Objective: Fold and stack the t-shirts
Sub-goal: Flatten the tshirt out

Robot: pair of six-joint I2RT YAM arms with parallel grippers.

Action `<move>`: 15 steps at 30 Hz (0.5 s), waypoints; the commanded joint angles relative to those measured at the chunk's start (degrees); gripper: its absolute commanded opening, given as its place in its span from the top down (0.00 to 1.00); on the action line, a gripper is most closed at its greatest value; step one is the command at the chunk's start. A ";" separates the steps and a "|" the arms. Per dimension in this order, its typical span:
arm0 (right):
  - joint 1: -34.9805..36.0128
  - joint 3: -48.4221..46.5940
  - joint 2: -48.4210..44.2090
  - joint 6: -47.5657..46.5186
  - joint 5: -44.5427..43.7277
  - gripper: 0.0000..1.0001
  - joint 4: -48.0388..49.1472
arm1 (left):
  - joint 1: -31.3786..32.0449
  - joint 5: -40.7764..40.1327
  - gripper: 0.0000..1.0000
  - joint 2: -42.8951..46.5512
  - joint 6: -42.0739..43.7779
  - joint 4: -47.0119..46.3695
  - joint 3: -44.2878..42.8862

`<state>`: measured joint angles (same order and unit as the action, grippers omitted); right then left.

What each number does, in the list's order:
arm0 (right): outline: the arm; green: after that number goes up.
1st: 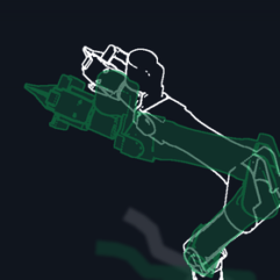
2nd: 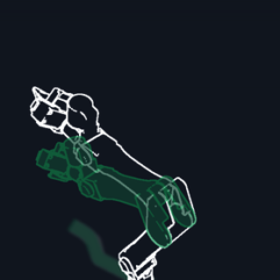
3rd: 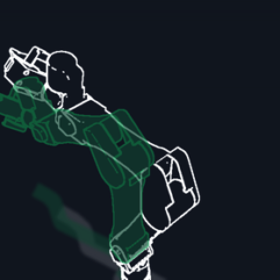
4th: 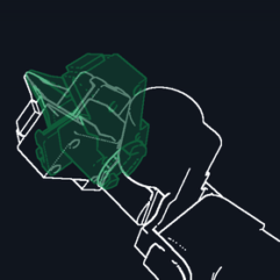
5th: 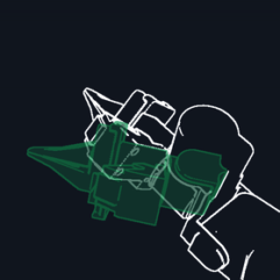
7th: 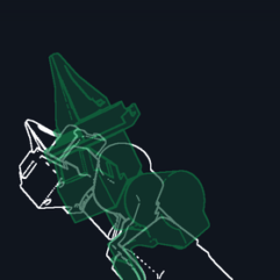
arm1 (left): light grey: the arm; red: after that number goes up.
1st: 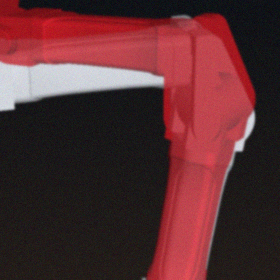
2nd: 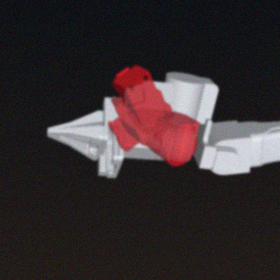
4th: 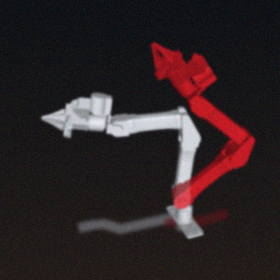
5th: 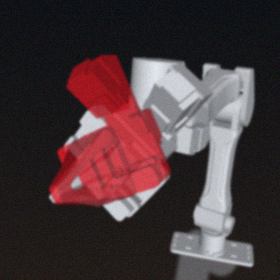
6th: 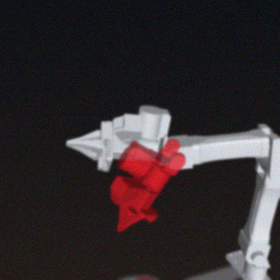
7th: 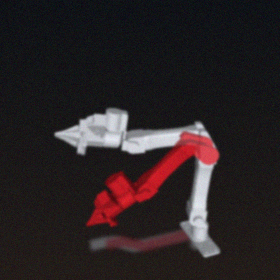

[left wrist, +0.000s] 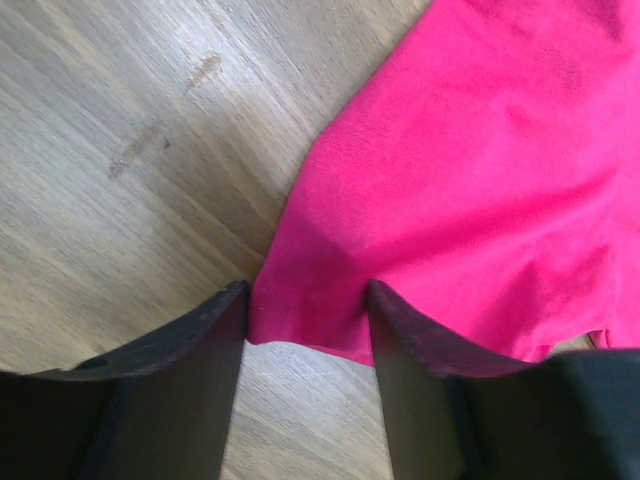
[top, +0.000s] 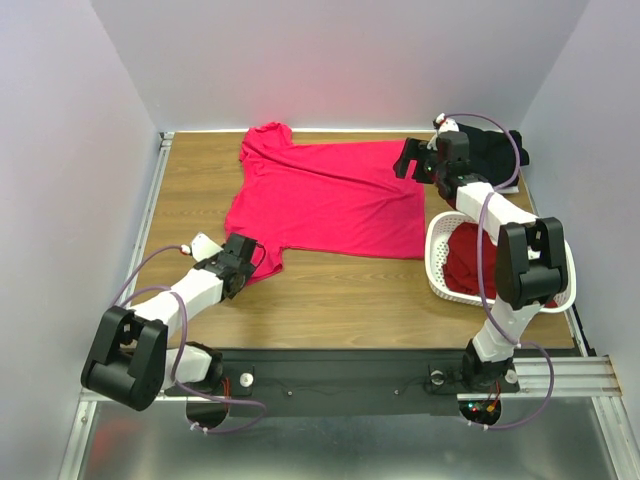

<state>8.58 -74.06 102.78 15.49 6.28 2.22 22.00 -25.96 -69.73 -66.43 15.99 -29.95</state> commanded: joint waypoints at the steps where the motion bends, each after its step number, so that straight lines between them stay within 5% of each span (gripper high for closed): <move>1: -0.58 0.59 0.66 0.60 0.13 0.00 3.76 | -0.38 1.26 0.42 -0.32 0.07 0.45 2.18; 7: -0.58 0.41 1.28 0.60 0.31 0.00 3.85 | -0.38 -0.24 0.55 1.00 0.43 1.33 2.00; 9: -0.67 0.50 1.19 0.77 0.31 0.00 3.76 | -0.38 0.20 0.79 2.05 1.48 0.80 2.27; 15: -0.58 0.76 0.75 0.69 0.48 0.00 3.85 | -0.38 0.29 1.00 5.91 5.96 -2.27 2.53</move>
<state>8.51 -74.06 103.79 15.90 6.42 2.70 21.89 -24.84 -67.05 -63.66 14.92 -28.03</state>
